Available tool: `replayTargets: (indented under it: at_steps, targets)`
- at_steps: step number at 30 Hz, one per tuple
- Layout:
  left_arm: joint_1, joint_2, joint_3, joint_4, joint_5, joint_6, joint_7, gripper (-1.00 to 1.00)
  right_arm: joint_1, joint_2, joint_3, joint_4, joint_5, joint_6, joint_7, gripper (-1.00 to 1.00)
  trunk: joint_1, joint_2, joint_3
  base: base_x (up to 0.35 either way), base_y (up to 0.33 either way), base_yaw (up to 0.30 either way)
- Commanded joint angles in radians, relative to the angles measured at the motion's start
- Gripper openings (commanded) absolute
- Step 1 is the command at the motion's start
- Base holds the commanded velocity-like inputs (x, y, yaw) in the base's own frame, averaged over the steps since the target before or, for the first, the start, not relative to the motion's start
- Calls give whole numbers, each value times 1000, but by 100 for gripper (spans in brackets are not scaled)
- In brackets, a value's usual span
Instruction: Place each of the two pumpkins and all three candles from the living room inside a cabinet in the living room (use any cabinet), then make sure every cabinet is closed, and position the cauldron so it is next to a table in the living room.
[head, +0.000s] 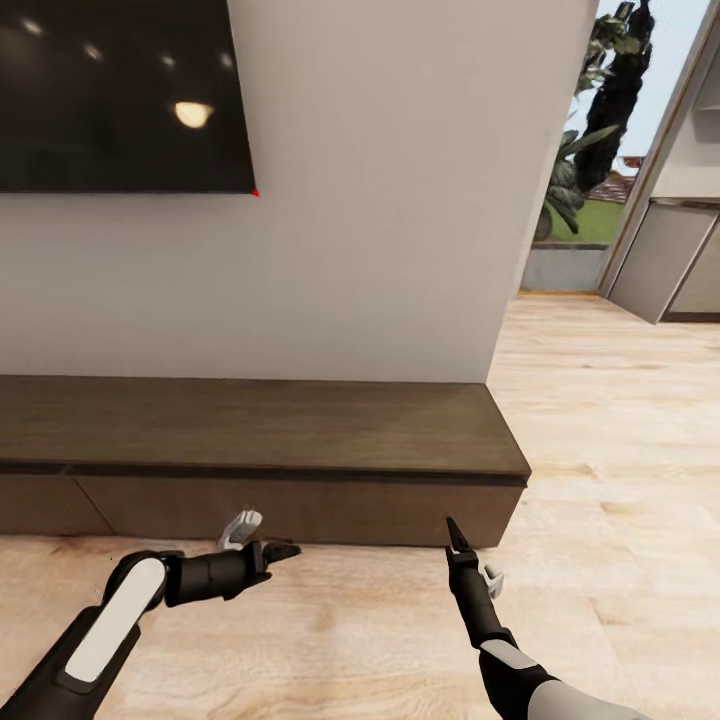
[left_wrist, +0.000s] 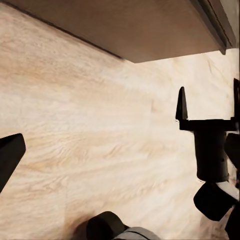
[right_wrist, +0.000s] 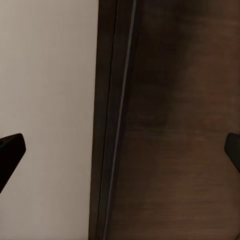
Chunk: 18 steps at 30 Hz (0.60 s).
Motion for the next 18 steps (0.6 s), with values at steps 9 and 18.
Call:
replayTargets:
  at_steps: [9, 18]
  targets:
    - [25, 4, -214, -3, 186, -5, 4, 100, -1, -1, 8, 1, -5, -9, 1, 100, 0, 0, -1, 6, 0, 0]
    - [26, 6, -226, 5, 196, -6, 3, 100, -1, -1, 8, 1, -4, -12, 1, 100, 0, 0, -1, 116, 0, 0]
